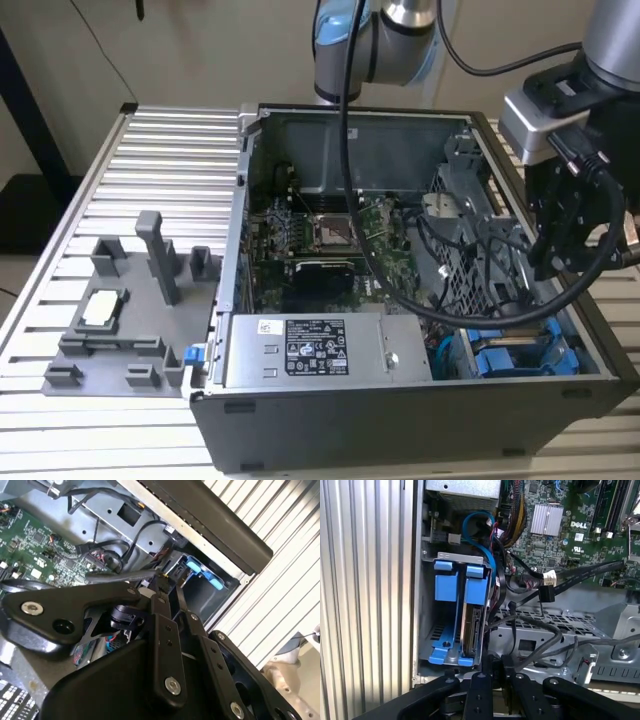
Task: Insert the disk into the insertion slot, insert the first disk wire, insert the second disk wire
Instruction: 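Insert the first disk wire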
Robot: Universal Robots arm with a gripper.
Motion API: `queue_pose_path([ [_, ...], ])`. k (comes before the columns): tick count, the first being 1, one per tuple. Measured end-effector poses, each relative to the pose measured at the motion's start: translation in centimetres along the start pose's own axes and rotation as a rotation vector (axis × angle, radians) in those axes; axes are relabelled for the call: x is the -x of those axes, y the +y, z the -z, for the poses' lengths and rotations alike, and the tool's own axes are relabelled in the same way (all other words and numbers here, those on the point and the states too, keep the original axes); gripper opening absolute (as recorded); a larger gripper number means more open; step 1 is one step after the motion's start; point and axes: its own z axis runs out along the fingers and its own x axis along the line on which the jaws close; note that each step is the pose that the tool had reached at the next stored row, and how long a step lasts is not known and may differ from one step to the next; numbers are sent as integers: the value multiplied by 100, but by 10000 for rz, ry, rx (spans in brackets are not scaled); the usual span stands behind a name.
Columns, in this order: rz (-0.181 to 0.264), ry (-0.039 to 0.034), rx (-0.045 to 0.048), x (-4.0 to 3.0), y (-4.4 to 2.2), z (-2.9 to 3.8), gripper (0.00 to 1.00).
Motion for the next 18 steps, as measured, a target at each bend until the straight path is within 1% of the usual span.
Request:
queue_pose_path([
  [4, 0, 39, 532, -11, -97, -21, 19],
  [8, -2, 72, 1098, -22, -191, -41, 19],
  [9, -3, 75, 1258, -26, -215, -46, 19],
  [14, -13, 64, 1959, -45, -327, -71, 19],
  [15, -16, 58, 2079, -49, -348, -77, 19],
  [16, -17, 53, 2174, -52, -365, -82, 19],
  [17, -18, 49, 2250, -55, -377, -88, 19],
  [18, -19, 44, 2305, -58, -383, -95, 19],
])
